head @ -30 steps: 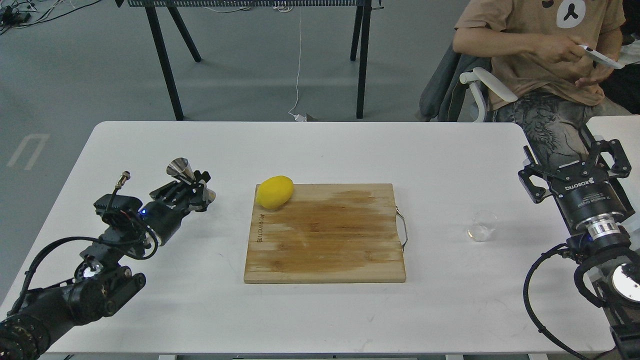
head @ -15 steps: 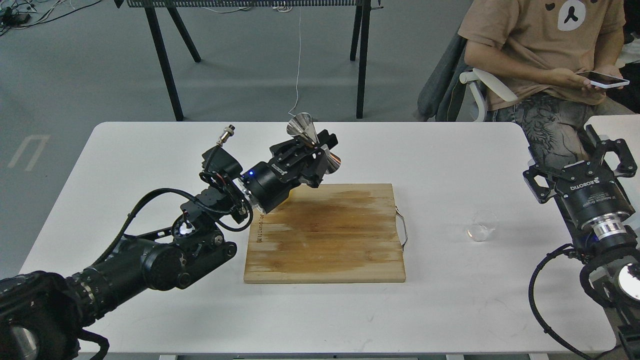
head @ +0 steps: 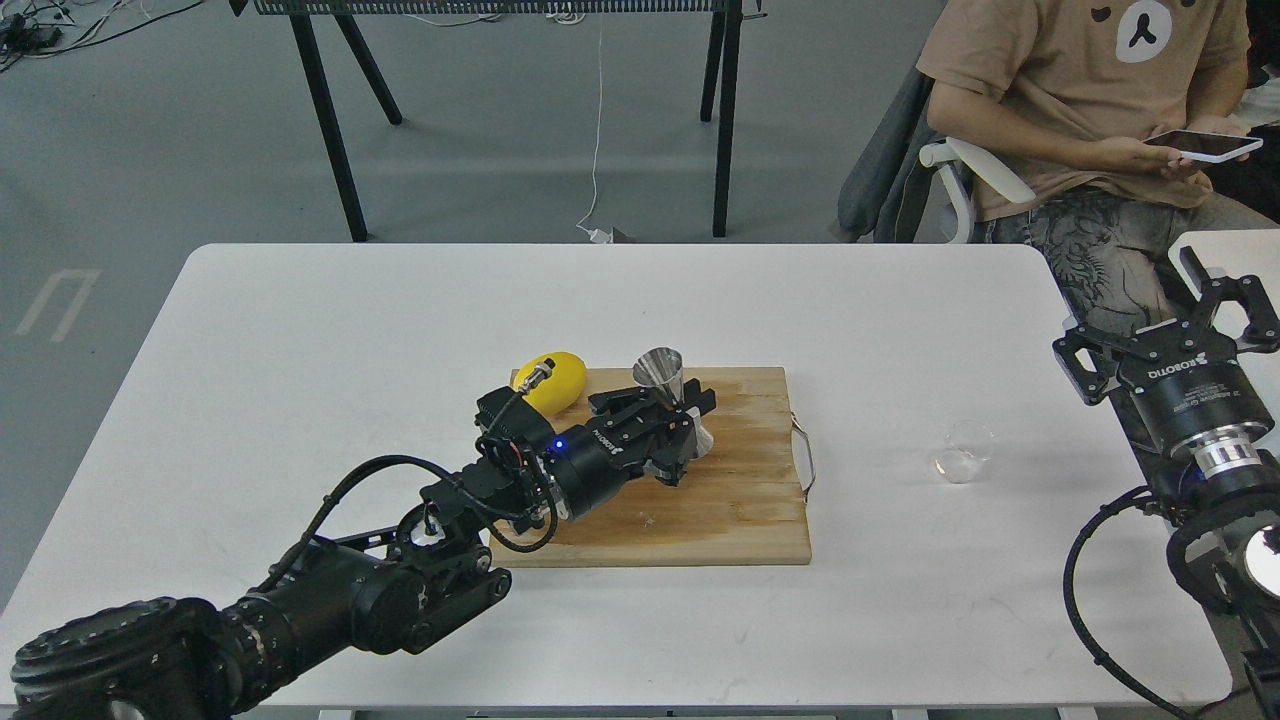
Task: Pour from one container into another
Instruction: 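Lower the jigger onto the cutting board and open the left gripper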
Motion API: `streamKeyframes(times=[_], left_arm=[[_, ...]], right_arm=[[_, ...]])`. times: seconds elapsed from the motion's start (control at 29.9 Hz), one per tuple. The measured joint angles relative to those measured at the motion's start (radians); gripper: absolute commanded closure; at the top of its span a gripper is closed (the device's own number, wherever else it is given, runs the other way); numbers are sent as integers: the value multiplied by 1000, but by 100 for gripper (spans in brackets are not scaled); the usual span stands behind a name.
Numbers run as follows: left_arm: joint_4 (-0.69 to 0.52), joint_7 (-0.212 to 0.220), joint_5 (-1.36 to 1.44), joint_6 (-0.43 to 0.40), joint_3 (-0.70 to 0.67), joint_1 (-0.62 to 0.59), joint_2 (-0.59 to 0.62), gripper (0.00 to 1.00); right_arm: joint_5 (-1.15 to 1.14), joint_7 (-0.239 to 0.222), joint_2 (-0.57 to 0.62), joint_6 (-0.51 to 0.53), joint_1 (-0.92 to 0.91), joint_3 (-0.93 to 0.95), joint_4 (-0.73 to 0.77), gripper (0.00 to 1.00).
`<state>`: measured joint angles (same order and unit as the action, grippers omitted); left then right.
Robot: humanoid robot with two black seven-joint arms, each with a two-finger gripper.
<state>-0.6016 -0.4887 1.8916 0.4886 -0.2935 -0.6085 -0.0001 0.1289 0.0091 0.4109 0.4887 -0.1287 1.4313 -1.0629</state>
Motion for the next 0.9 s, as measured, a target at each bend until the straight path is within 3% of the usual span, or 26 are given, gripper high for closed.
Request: streamKeyframes(times=[0.43,0.9], left_arm=[[39,0,7,0,20,39,0,80],[39,0,5,0,20,41,0,50]], right_arm=[[-1,0,-2,0,3,-2,4,1],[0,0,-3,0,5,-2,4,1]])
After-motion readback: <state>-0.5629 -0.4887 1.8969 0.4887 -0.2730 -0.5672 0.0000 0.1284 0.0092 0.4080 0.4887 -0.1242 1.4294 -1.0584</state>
